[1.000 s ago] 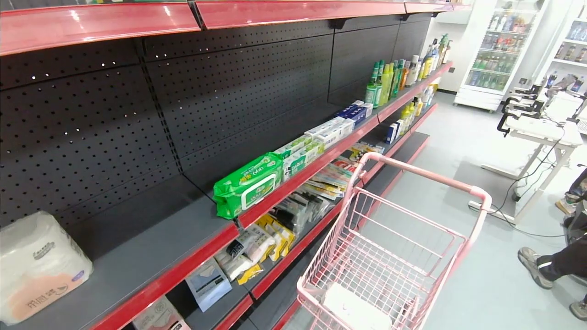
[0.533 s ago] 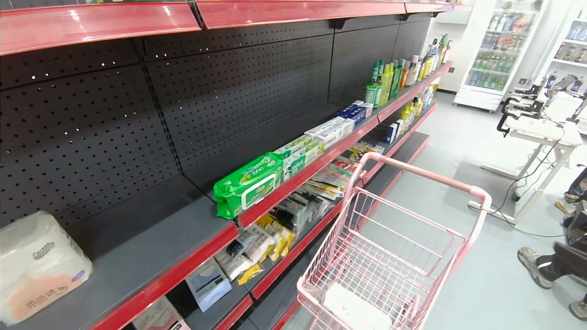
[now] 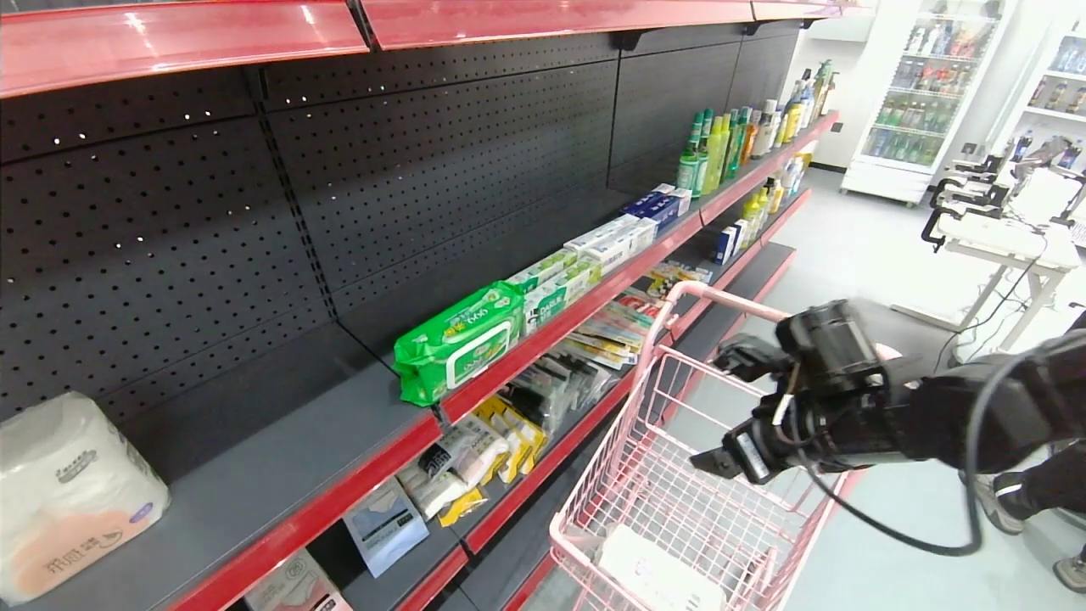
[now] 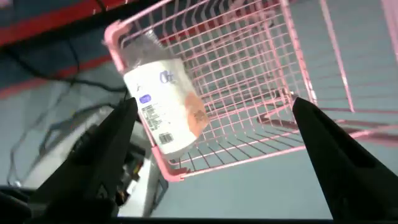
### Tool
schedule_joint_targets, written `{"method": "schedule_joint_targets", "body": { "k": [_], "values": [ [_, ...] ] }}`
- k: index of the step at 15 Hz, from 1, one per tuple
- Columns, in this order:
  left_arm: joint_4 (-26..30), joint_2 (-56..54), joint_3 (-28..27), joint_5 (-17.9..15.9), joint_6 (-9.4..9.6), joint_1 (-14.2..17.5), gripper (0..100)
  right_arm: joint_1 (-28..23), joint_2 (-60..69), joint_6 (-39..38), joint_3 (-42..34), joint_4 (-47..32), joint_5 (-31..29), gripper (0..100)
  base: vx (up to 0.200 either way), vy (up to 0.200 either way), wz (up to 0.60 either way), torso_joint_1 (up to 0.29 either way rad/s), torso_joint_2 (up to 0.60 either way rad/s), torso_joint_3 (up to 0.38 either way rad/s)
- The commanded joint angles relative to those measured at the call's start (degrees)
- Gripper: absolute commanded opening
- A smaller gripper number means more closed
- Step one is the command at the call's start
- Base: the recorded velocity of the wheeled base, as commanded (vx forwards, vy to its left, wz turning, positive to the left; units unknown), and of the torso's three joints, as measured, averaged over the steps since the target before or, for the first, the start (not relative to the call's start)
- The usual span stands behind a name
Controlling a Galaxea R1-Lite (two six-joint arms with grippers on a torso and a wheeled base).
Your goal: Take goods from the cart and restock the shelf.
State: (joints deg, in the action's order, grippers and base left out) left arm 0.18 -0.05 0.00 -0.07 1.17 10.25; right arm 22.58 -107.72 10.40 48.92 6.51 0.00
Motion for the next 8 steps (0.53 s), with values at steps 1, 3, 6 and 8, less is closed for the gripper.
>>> {"method": "schedule_joint_targets", "body": {
  "k": [1,3,6,8],
  "values": [
    [-0.01,0.05,0.0,-0.01,-0.03,0.03,100,5.46,-15.16,5.25,3.99,0.26,0.97,100,0.0,0.0,0.0,0.0,0.0,0.0],
    [-0.01,0.05,0.0,-0.01,-0.12,0.03,100,5.9,-17.79,8.06,4.52,0.35,1.32,100,0.0,0.0,0.0,-0.033,0.09,0.05],
    [-0.01,0.05,0.0,-0.01,-0.03,0.03,100,6.87,-19.64,8.32,5.13,0.26,1.41,100,0.0,0.0,0.0,-0.074,0.17,0.087],
    [-0.01,0.05,0.0,-0.01,-0.03,0.03,100,8.36,-20.69,8.23,5.66,0.35,1.41,100,0.0,0.0,0.0,-0.075,0.17,0.097]
  ]
}}
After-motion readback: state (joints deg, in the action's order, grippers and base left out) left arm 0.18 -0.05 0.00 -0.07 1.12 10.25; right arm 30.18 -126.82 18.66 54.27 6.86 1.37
